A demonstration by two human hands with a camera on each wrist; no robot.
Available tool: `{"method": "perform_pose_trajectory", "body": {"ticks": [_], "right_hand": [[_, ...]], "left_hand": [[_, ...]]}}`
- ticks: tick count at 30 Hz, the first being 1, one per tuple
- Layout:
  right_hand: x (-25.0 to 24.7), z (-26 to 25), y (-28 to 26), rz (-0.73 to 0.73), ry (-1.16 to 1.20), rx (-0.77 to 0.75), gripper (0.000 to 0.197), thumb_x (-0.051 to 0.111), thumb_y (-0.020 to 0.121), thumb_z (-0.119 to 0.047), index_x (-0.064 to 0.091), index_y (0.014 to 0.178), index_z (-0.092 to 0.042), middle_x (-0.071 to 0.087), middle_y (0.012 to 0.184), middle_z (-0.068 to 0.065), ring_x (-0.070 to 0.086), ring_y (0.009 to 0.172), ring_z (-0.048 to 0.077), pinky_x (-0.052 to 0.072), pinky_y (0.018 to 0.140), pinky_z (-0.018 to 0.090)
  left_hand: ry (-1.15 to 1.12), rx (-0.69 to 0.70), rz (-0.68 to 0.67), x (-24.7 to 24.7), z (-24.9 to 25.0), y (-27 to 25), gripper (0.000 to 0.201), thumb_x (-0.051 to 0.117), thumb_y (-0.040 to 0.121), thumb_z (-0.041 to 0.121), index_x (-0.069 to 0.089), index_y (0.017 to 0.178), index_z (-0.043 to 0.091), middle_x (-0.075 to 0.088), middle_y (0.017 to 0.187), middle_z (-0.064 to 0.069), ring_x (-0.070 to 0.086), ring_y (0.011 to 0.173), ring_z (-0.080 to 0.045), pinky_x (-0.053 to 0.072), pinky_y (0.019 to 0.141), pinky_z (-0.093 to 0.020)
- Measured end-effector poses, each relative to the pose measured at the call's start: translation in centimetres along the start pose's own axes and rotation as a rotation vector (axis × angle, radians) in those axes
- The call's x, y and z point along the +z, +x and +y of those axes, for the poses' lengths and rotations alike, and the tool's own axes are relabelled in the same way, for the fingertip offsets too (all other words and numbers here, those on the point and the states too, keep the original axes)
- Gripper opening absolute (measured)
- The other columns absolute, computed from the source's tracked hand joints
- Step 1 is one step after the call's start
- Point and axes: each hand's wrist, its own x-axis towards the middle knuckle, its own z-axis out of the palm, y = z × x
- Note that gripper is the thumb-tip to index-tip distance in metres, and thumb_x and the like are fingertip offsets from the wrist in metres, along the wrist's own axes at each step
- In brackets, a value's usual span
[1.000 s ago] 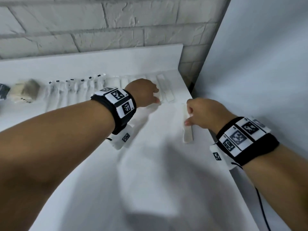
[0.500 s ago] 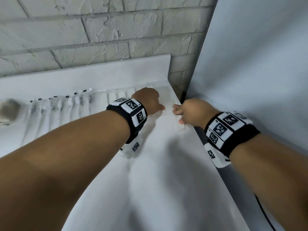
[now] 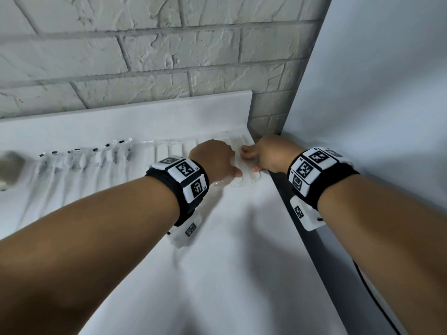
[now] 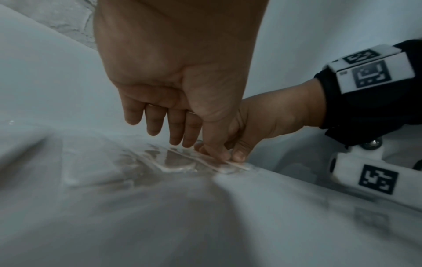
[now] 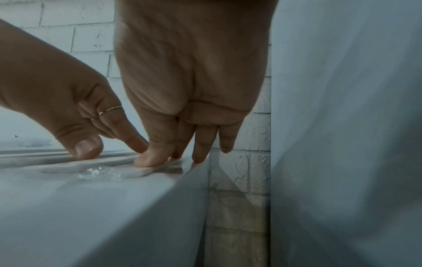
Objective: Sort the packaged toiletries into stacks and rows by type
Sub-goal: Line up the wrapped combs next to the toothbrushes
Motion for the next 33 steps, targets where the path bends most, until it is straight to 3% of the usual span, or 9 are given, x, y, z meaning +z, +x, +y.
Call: {"method": "perform_pose_trajectory", "body": {"ticks": [4,11,16,20,23,28,33], "right_hand": [[0.3,0.4,0.1,0.018,0.025,-0.017,0.06,0.065,0.089,-0.021,0.042,0.143,-0.029,0.03,0.155,-0.012,0.04,0.136,0.02,0.036,0.109,0.037],[0.4,0.0,0.3,-0.011,-0.024,0.016,0.06,0.065,0.088,-0.027,0.041,0.143,-0.028,0.042,0.149,0.002,0.046,0.131,0.027,0.039,0.106,0.041],[0.9,0.4,0.3,0.0,0.084,0.025,0.062,0.067,0.088,-0.023,0.041,0.144,-0.029,0.031,0.155,-0.01,0.038,0.138,0.02,0.033,0.112,0.035],[0.5,0.6,-0.2,0.16,0.374,0.015,0.054,0.07,0.086,-0.018,0.053,0.135,-0.03,0.034,0.15,-0.02,0.042,0.134,0.012,0.032,0.108,0.022],[-0.1,-0.7,0.0,0.15,0.252,-0.049,0.047,0.067,0.087,-0.023,0.056,0.133,-0.027,0.036,0.15,-0.018,0.04,0.136,0.011,0.029,0.112,0.024],[-0.3,-2.7,0.4,0.053,-0.11,-0.061,0.051,0.068,0.084,-0.035,0.055,0.133,-0.033,0.039,0.149,-0.017,0.046,0.131,0.016,0.04,0.104,0.035],[0.2,-2.5,0.3,0.034,-0.106,-0.052,0.053,0.068,0.083,-0.038,0.053,0.134,-0.037,0.042,0.148,-0.016,0.047,0.129,0.019,0.04,0.105,0.036]], "left_hand": [[-0.006,-0.018,0.02,0.0,0.0,0.1,0.061,0.061,0.083,0.055,0.052,0.135,0.026,0.05,0.14,0.002,0.044,0.13,-0.021,0.038,0.103,-0.035],[-0.006,-0.043,0.027,0.3,0.1,0.3,0.056,0.062,0.08,0.057,0.062,0.123,0.022,0.06,0.126,0.0,0.052,0.12,-0.022,0.044,0.097,-0.037],[-0.033,-0.031,0.028,0.3,-0.2,0.0,0.062,0.059,0.084,0.057,0.051,0.136,0.024,0.049,0.142,0.002,0.043,0.132,-0.021,0.038,0.105,-0.037],[-0.003,-0.032,0.047,-0.4,-1.7,-0.4,0.06,0.046,0.093,0.053,0.037,0.145,0.026,0.033,0.154,0.003,0.028,0.142,-0.02,0.024,0.115,-0.035],[0.041,-0.071,0.006,-0.7,-3.3,-1.0,0.055,0.045,0.094,0.051,0.037,0.145,0.031,0.032,0.154,0.007,0.026,0.143,-0.018,0.022,0.115,-0.034],[0.093,-0.019,-0.018,-0.5,-3.0,-2.5,0.053,0.054,0.087,0.052,0.052,0.136,0.029,0.052,0.137,0.002,0.045,0.128,-0.021,0.037,0.099,-0.032],[0.073,-0.025,-0.003,-0.4,-2.3,-2.6,0.047,0.058,0.086,0.051,0.06,0.125,0.026,0.059,0.122,0.001,0.052,0.118,-0.022,0.043,0.092,-0.033]]}}
